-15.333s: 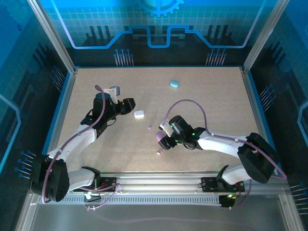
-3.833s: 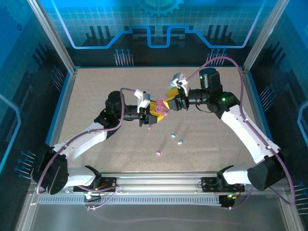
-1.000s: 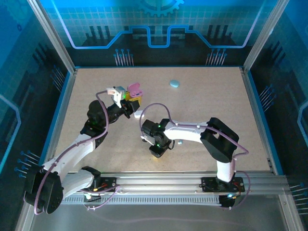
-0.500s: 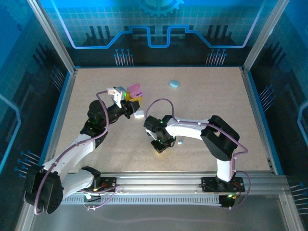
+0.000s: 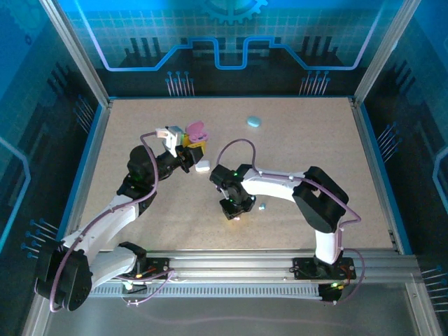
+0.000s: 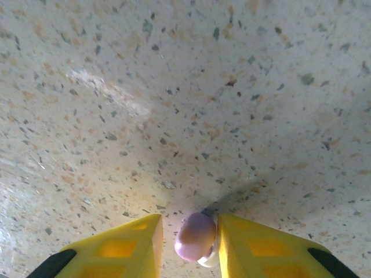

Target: Insert wireless bluetooth earbuds into charging case

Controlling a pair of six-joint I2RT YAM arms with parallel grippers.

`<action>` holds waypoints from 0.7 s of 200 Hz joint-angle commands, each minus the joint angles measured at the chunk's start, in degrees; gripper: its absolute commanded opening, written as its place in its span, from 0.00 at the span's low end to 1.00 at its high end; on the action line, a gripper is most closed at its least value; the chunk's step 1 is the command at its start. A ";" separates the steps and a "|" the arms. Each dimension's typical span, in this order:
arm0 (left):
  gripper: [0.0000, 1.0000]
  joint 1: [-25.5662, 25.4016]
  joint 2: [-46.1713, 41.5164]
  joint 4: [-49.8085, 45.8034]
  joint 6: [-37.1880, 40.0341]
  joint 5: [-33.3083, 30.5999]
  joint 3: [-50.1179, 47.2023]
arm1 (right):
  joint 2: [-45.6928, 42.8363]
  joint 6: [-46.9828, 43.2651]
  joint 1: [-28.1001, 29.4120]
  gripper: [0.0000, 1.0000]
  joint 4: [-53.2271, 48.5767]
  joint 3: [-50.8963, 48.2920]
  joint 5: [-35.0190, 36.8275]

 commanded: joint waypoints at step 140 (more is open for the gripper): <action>0.30 0.44 -0.56 0.06 0.57 1.45 0.37 | 3.23 2.24 -0.58 0.24 -3.52 1.46 0.18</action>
